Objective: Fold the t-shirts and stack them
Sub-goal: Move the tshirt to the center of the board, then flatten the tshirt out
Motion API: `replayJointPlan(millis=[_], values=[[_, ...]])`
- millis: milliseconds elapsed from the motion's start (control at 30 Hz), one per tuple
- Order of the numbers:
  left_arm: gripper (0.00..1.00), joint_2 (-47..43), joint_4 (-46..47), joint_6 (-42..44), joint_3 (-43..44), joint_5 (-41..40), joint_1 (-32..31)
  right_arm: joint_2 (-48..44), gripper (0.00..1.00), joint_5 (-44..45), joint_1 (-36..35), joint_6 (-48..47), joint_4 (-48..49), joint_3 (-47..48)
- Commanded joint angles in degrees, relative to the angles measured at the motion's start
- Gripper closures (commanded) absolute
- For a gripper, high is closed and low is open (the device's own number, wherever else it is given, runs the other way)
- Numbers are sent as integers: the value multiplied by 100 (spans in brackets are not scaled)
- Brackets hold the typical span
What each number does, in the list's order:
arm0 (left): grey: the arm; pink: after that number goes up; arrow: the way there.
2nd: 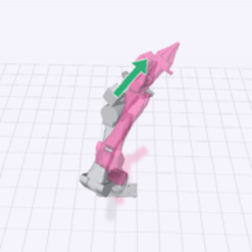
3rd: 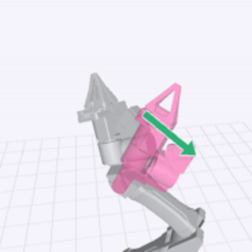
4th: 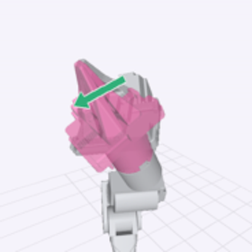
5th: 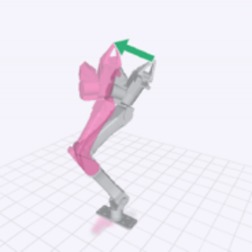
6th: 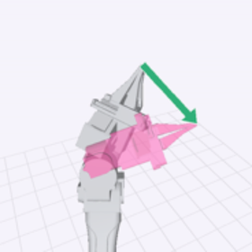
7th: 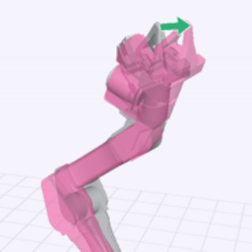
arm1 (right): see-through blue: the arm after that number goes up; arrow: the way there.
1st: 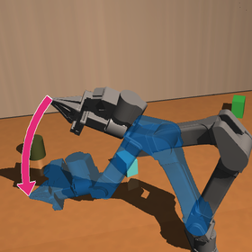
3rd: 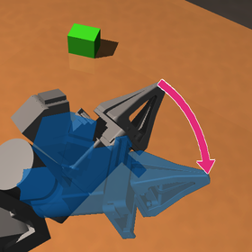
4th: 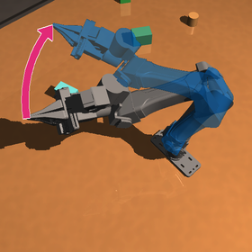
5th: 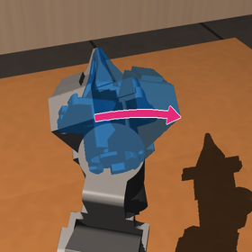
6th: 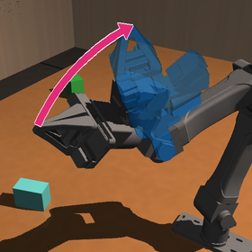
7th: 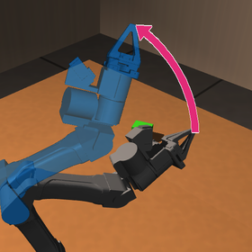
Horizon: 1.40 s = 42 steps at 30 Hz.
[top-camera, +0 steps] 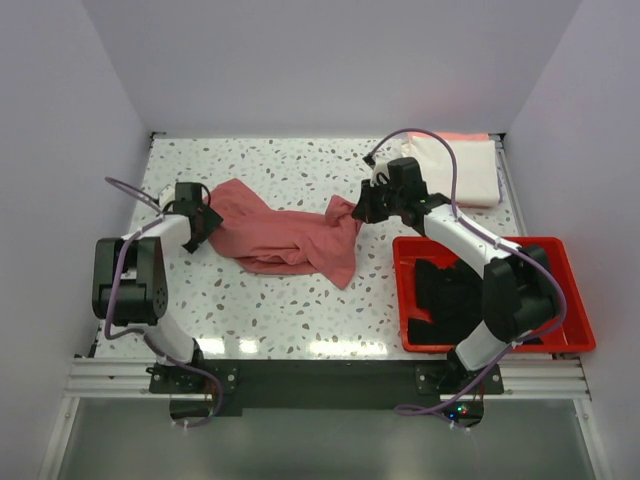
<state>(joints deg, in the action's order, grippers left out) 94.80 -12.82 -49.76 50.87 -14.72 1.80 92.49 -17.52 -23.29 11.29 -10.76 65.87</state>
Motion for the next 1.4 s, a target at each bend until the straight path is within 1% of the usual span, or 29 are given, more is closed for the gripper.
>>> replayJointPlan(millis=[0, 33, 100, 133, 200, 233, 300, 367, 400, 500, 633, 667, 700, 733, 800, 833, 900, 933, 1000, 1033, 1100, 1133, 1200, 1233, 1300, 1333, 1367], values=[[25, 459, 201, 221, 362, 188, 48, -47, 100, -129, 8, -153, 118, 58], [31, 521, 227, 264, 379, 224, 39, -55, 100, -129, 9, -153, 127, 67], [38, 627, 367, 291, 397, 408, 48, -38, 100, -155, 0, -180, 136, 58], [47, 653, 403, 317, 415, 435, 48, -20, 100, -164, 0, -188, 136, 58], [55, 741, 560, 335, 441, 531, 48, -3, 100, -190, 0, -180, 145, 75], [62, 776, 622, 379, 459, 575, 48, 23, 100, -199, 8, -188, 136, 84], [69, 917, 746, 414, 573, 716, 48, 41, 100, -217, 0, -206, 118, 84], [92, 1066, 728, 440, 730, 768, 39, 32, 100, -191, 0, -215, 101, 84], [100, 1101, 676, 449, 801, 769, 48, 24, 100, -173, 8, -241, 110, 93], [100, 953, 579, 476, 872, 673, 39, -29, 100, -138, 9, -285, 75, 137], [100, 75, 631, 546, 644, 374, 48, -178, 100, -76, 8, -373, 22, 251], [100, -379, 623, 563, 556, 252, 48, -222, 100, -76, 0, -399, 30, 260], [100, -636, 614, 581, 512, 181, 48, -327, 100, -76, 0, -426, 22, 277], [100, -1135, 510, 555, 477, 110, 39, -380, 100, -85, 0, -434, -57, 312], [100, -1656, 351, 467, 459, -135, 39, -616, 100, -59, 9, -452, -101, 400], [100, -2154, 168, 371, 476, -223, 39, -722, 100, -67, 9, -470, -180, 436], [100, -2649, 8, 353, 616, -426, 39, -1081, 100, -7, 9, -522, -285, 567], [100, -3095, -158, 344, 782, -557, 31, -1223, 100, 29, 0, -549, -364, 663], [100, -3493, -360, 344, 1011, -663, 31, -1513, 100, 221, 9, -645, -461, 787], [100, -3826, -614, 309, 1317, -733, 39, -1793, 100, 275, 9, -646, -557, 918], [100, -4109, -800, 352, 1635, -804, 39, -2093, 100, 468, 0, -680, -637, 1050], [100, -4328, -958, 387, 1976, -804, 39, -2399, 100, 521, 0, -681, -707, 1190], [100, -4487, -1160, 466, 2355, -892, 39, -2656, 100, 574, 9, -733, -734, 1314], [100, -4593, -1405, 476, 2783, -1031, 39, -2909, 100, 591, 0, -751, -795, 1471], [100, -4681, -1644, 572, 3216, -1164, 39, -3148, 100, 714, 9, -768, -883, 1657], [100, -4760, -1845, 607, 3653, -1226, 39, -3245, 100, 767, 0, -803, -971, 1849], [100, -4813, -1943, 642, 3867, -1383, 39, -3455, 100, 785, 8, -847, -1015, 1938]])
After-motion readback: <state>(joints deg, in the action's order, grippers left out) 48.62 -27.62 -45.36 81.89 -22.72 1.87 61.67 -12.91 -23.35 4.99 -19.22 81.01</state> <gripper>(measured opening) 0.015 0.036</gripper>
